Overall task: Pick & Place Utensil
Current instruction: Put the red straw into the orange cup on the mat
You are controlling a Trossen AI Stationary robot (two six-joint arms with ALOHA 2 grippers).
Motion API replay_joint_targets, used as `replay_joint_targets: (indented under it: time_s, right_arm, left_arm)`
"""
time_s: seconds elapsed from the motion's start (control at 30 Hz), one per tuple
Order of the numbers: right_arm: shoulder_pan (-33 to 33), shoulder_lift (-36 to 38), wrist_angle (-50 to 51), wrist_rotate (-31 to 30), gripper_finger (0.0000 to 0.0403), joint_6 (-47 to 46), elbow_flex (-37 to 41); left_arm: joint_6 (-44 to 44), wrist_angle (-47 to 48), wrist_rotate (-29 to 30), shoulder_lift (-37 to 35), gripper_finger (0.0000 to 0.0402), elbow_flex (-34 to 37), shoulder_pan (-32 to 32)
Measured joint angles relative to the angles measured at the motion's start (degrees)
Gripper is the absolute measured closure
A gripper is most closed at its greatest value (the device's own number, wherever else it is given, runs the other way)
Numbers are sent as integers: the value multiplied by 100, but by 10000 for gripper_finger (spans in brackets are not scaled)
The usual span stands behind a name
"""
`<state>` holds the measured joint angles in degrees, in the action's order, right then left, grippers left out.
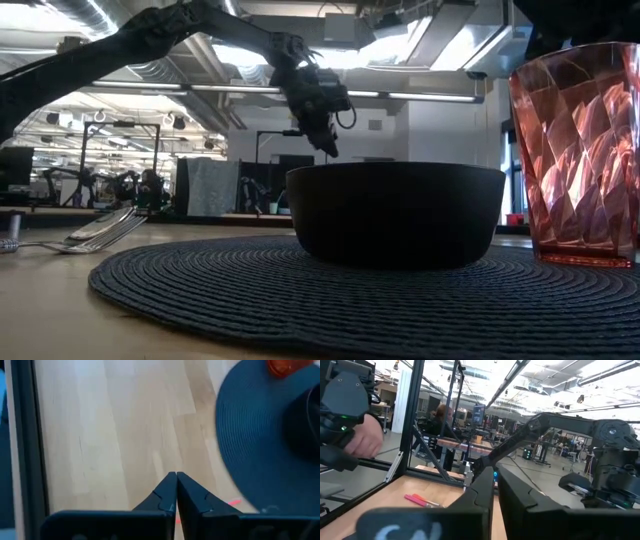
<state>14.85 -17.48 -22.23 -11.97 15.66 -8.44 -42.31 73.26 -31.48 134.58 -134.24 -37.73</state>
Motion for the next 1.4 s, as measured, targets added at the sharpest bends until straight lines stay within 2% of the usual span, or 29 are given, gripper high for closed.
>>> replay_joint_targets:
  time_s: [0.17,0.33,0.43,0.7,0.83,1.03,1.17,1.4]
  right_arm:
    - [0,1,73,0,377,4,1]
    - [0,1,131,0,377,2,1]
    - [0,-1,153,0,377,2,0]
    - [0,-1,178,-2,377,-4,1]
    - [0,1,205,-64,377,0,1]
    - [-2,-1,353,-262,377,88,1]
    - [-2,-1,344,-256,377,105,1]
    - [-2,1,346,-251,377,105,1]
  left_arm:
    - [-631,-158,130,16,395,-1,39]
    - [-1595,-177,1502,26,400,132,208]
    - [-2056,135,1911,48,394,346,216]
    - [-3679,168,1993,46,346,1163,121]
    - [-4001,104,1971,46,315,1289,168]
    - [-4022,-215,1838,46,265,1292,217]
    - [-4829,-305,1859,35,239,1518,282]
    - [-5750,-630,2456,46,230,1958,450]
